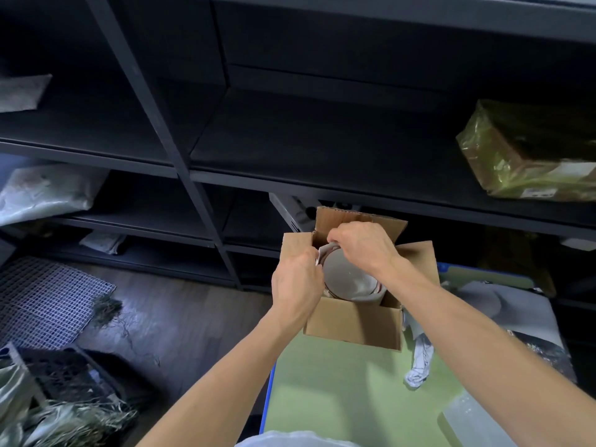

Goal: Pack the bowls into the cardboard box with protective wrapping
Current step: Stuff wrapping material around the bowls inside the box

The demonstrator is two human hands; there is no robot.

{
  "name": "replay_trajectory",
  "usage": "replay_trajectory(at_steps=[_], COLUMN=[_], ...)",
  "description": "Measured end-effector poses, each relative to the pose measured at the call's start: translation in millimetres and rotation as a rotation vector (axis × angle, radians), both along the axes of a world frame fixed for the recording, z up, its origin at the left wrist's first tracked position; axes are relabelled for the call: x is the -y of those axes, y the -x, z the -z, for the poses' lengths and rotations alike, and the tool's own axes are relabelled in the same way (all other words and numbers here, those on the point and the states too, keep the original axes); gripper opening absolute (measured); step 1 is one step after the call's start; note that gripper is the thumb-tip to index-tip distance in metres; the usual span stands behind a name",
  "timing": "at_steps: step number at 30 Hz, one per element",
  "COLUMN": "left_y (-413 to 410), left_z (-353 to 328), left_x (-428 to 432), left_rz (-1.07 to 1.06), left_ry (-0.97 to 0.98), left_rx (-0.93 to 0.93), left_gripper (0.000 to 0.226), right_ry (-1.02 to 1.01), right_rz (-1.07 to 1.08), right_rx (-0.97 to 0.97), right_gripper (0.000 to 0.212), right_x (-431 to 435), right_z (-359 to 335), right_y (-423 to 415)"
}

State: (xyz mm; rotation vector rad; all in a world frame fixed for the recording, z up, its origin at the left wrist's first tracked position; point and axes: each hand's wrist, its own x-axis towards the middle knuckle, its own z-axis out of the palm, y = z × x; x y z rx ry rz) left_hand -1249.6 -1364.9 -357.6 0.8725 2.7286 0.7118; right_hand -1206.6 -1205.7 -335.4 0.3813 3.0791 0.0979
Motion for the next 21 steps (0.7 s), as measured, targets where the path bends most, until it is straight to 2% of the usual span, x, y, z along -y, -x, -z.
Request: replay_trajectory(at_steps=[6,10,18,21], left_y=[-1,-3,1,3], left_z=[-1,-2,-2,-1], left_x=[3,3,-2,-7], left_rz=[0.068,0.106,0.125,0.126], left_ry=[0.128,0.138,0.16,0.118], left_rx=[-0.157,-0.166,-0.204,-0.224], left_gripper=[0.014,0.013,0.018,0.011], right_ry=[-0.084,-0.142,-0.19,-0.209], right_rz=[-0.034,-0.068,0.05,0.053], right_rx=[0.051,0.071,0.073,0.055], right_gripper=[0.021,0.019,0.021,0.018], right_x=[8,11,11,14], right_z=[11,9,4,4], right_y=[-2,-4,-7,-9])
